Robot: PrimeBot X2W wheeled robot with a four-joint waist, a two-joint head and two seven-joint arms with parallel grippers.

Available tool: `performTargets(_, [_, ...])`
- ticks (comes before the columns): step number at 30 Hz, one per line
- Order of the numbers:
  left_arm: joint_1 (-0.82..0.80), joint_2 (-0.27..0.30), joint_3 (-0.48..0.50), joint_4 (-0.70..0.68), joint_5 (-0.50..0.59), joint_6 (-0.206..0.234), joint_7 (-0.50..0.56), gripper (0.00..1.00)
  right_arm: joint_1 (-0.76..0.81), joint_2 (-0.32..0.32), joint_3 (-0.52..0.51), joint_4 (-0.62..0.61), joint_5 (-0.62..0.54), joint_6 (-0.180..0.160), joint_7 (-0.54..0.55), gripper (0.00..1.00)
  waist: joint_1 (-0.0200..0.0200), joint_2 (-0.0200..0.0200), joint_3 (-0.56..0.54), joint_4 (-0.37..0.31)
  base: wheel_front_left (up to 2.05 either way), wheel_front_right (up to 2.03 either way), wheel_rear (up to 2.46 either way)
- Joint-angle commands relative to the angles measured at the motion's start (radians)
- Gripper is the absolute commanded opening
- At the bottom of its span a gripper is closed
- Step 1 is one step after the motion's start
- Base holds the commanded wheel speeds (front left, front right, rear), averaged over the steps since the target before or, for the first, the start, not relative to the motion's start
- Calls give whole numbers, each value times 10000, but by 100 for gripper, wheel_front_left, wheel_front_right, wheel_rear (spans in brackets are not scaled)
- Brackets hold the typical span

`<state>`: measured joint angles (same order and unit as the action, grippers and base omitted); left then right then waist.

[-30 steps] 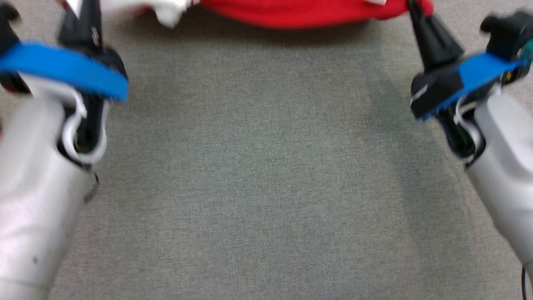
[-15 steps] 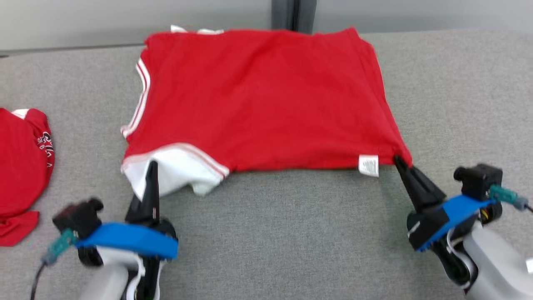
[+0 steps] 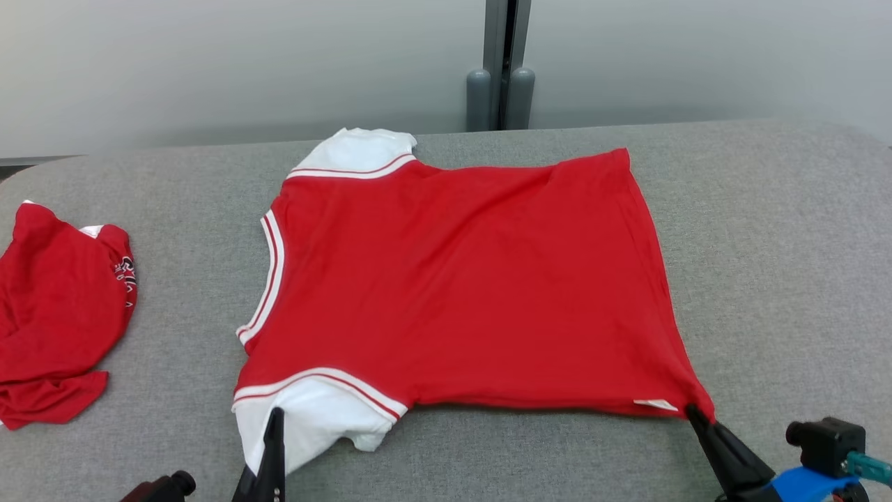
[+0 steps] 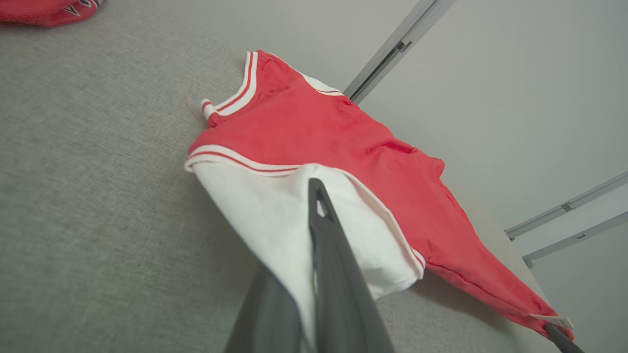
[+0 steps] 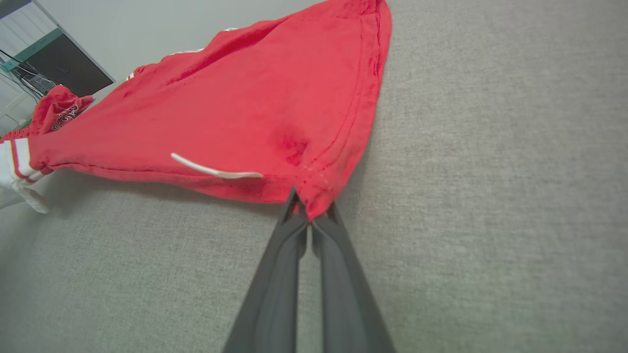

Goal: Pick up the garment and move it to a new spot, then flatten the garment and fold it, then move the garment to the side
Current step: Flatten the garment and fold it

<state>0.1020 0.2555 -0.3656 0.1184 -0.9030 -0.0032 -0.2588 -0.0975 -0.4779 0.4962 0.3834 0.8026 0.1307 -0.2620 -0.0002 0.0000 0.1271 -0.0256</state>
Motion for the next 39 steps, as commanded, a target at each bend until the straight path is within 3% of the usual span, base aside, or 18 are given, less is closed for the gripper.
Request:
performTargets(1, [210,105,-23,-128,4,76,56,0,346,-111,-72,-154,99,1,70,0,2,0,-55,26,0,0,0])
performTargets(10, [367,152,-279,-369,42,120,326,0,793,-49,-400,-672,-82,1,663,0,2,0,-80,61,0,0,0])
performTargets(27, [-1173,547,-386,-367,238,-137,973,0,-457,75,-386,-718,258,1,1293,0,2,0,242,22,0,0,0])
performTargets(39, [-2521,857,-292,443,215,-457,1457,0,-1787,68,-75,-139,644,1,1560,0,2,0,682,-210,0,0,0])
